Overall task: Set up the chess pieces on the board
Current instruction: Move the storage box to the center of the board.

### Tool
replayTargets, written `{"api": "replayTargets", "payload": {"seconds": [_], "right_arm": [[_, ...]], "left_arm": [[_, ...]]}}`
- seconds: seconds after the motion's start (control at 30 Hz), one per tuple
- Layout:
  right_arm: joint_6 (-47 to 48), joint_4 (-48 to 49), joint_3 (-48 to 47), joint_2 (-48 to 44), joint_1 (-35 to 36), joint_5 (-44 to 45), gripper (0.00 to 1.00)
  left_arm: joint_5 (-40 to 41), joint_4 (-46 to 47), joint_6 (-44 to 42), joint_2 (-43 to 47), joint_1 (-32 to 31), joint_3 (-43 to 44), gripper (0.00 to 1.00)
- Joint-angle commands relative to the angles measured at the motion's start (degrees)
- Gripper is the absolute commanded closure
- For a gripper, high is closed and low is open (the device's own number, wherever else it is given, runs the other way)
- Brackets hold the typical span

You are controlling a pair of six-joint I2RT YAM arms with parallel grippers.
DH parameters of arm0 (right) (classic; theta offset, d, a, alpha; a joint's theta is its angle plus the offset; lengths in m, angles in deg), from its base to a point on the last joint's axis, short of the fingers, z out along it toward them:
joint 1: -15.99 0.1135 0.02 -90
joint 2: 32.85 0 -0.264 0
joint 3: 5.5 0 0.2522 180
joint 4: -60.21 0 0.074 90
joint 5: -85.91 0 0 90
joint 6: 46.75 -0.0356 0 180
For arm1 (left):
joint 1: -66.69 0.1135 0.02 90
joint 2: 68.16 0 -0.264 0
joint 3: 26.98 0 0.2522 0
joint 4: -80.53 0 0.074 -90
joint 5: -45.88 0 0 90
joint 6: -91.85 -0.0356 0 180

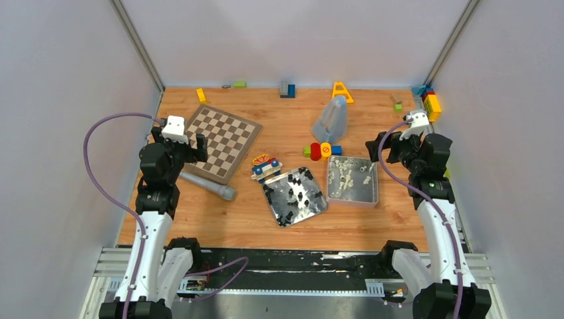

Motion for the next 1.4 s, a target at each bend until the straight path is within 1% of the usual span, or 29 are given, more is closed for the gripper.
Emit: {"api": "replayTargets", "payload": {"seconds": [0.0, 0.33, 0.5, 0.6, 0.67, 0.73, 0.77, 0.83, 0.9, 1.0, 1.37], "right_arm": [[0.3, 1.8, 0.2, -0.4, 0.2, -1.6, 0.00], [0.9, 1.8, 0.5, -0.2, 0.2, -2.7, 0.00], [3.2, 1.2, 0.7, 0.7, 0.2, -4.7, 0.00], [3.4, -0.5, -0.7, 3.6, 0.3, -2.7, 0.00], [3.4, -2.1, -2.5, 8.2, 0.8, 0.6, 0.01], [3.3, -3.6, -4.3, 13.0, 1.2, 4.5, 0.05], [3.3, -4.7, -5.0, 15.1, 1.2, 5.5, 0.09], [4.1, -7.7, -6.3, 19.2, 1.2, 5.9, 0.15], [4.9, -10.2, -6.1, 22.2, 1.3, 6.4, 0.19], [5.5, -10.7, -5.3, 25.0, 1.3, 7.8, 0.24], [3.3, -11.2, -9.2, 37.2, 1.3, 11.9, 0.55]], "left_arm": [[0.8, 1.9, -0.2, 0.8, -0.3, 0.2, 0.00], [0.7, 1.2, -0.7, 1.1, -0.3, 0.1, 0.00], [-0.2, -1.2, -1.0, 1.5, -0.3, 1.2, 0.00], [-3.5, -3.0, -1.3, 0.9, -0.2, 2.0, 0.00], [-5.6, -3.8, -1.6, 0.4, -0.2, 2.3, 0.00], [-6.4, -4.0, -1.7, -0.1, -0.3, 2.4, 0.00], [-6.5, -4.1, -1.9, -0.2, -0.3, 2.3, 0.00], [-6.4, -4.1, -1.9, -0.1, -0.3, 2.3, 0.00], [-6.4, -4.0, -1.9, 0.3, -0.3, 2.2, 0.00], [-6.5, -3.4, -2.0, 0.6, -0.4, 1.9, 0.00], [-6.7, -3.2, -2.0, 0.5, -0.3, 1.6, 0.00]]}}
